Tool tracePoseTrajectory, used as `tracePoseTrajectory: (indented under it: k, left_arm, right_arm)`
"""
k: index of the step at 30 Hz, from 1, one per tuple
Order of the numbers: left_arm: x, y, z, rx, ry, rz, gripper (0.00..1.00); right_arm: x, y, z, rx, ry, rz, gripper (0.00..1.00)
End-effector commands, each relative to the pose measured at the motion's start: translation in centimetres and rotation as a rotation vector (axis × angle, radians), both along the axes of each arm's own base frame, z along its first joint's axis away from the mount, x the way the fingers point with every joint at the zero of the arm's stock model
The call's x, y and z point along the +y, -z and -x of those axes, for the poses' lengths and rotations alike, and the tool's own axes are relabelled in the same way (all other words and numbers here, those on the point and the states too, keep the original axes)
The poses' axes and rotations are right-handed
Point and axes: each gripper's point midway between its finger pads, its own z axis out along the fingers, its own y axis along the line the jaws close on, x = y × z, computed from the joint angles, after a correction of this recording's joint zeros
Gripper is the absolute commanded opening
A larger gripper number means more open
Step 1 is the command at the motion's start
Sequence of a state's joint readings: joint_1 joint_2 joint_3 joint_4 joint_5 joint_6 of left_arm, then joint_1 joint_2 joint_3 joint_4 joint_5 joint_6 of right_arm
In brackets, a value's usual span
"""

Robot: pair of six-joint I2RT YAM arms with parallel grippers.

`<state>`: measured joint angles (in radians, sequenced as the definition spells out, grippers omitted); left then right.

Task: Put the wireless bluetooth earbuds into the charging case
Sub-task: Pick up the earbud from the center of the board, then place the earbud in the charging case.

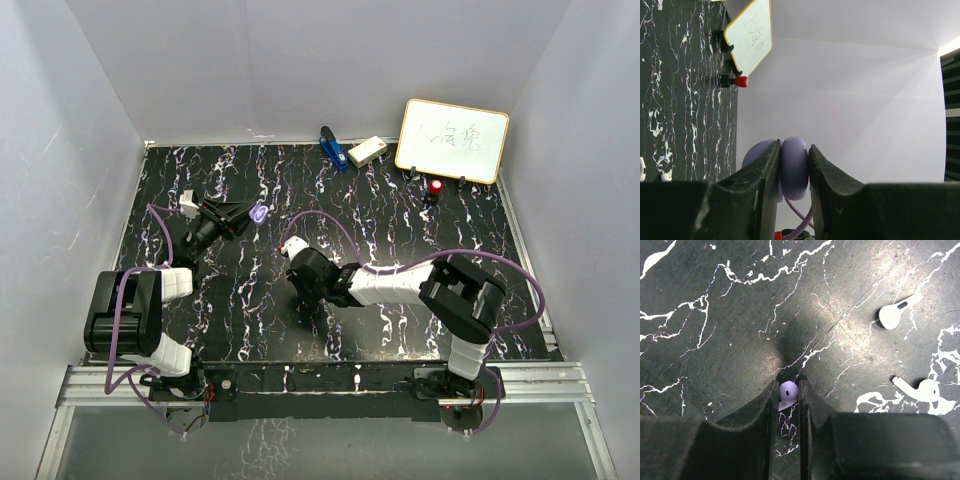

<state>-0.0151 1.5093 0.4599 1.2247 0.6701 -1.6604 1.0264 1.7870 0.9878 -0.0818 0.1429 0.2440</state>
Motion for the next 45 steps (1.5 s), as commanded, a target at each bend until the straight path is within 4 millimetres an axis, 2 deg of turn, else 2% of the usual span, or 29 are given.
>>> tracePoseTrajectory:
  k: [1,5,10,14,18,22,25,29,34,45]
  left_arm:
    - [0.1,-1.5,0.6,-0.058,0.011,-0.005,0.0]
    - [0.0,-1.5,0.6,-0.057,0.015,-0.005,0.0]
    - [-0.1,-1.9,0.6,-0.061,0.021,-0.003,0.0]
    - [-0.2,-2.5,0.7,-0.074,0.029,-0.008,0.0]
    - [-0.4,-2.2,0.7,-0.037,0.045,-0.002,0.0]
    - [-0.8,-2.4,0.6,-0.021,0.074,0.005,0.0]
    - [-1.3,-2.5,0.4,-0.01,0.097,0.004,0.0]
    - [-2.4,-2.3,0.0,0.02,0.135,0.002,0.0]
    - [-4.2,-2.0,-0.4,0.047,0.17,0.005,0.0]
    - [-6.4,-1.6,-0.5,0.077,0.206,0.009,0.0]
  right_arm:
    - [-0.4,0.1,-0.2,-0.016,0.007,0.046,0.0]
    - [0.4,-3.4,-2.5,-0.15,0.027,-0.004,0.0]
    - [1.1,-11.2,-6.1,-0.407,0.074,-0.116,0.0]
    - [0.9,-15.9,-8.2,-0.57,0.097,-0.194,0.0]
    - [-0.1,-20.2,-10.3,-0.633,0.092,-0.343,0.0]
    - [-2.3,-23.5,-12.8,-0.685,0.085,-0.482,0.0]
    - [-3.0,-25.3,-13.8,-0.76,0.047,-0.534,0.0]
    - [-2.7,-26.0,-14.1,-0.867,-0.042,-0.504,0.0]
    - [-2.2,-26.7,-13.2,-1.01,-0.147,-0.51,0.0]
    - [-1.6,-28.3,-11.7,-1.128,-0.248,-0.548,0.0]
